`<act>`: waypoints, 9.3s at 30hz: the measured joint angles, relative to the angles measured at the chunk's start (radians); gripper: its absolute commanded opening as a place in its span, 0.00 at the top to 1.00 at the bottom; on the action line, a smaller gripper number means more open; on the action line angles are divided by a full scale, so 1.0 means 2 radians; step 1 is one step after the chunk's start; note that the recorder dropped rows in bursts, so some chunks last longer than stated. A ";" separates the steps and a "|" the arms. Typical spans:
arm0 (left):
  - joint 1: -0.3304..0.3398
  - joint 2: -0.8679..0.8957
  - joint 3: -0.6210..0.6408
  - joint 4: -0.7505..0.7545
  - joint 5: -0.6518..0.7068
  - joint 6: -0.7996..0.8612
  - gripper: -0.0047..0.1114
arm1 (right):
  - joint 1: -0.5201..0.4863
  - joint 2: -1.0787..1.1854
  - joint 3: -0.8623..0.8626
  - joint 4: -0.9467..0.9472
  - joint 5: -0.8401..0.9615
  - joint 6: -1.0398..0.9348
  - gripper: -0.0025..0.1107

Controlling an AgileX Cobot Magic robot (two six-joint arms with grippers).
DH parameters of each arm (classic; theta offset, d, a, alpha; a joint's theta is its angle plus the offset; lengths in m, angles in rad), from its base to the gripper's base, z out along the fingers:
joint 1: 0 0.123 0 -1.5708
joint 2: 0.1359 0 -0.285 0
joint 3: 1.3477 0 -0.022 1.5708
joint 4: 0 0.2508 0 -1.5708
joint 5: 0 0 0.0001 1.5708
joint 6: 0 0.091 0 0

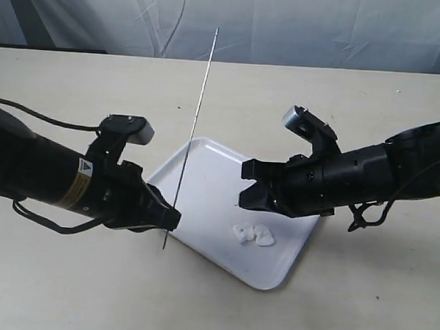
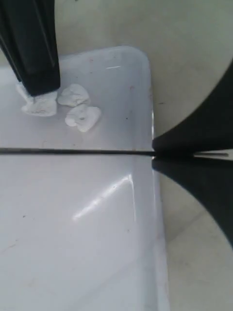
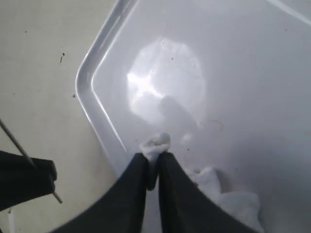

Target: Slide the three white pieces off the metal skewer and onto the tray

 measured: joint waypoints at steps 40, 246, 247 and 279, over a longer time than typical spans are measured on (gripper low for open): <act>-0.003 0.086 -0.013 0.000 -0.037 -0.017 0.90 | 0.000 -0.200 0.000 0.029 0.112 -0.006 0.61; 0.285 -0.819 0.323 -0.885 0.372 0.974 0.71 | -0.194 -0.902 0.364 -0.834 -0.147 0.603 0.98; 0.285 -0.819 0.323 -0.885 0.372 0.974 0.71 | -0.194 -0.902 0.364 -0.834 -0.147 0.603 0.98; 0.285 -0.819 0.323 -0.875 0.372 0.974 0.71 | -0.194 -0.902 0.364 -0.834 -0.147 0.603 0.98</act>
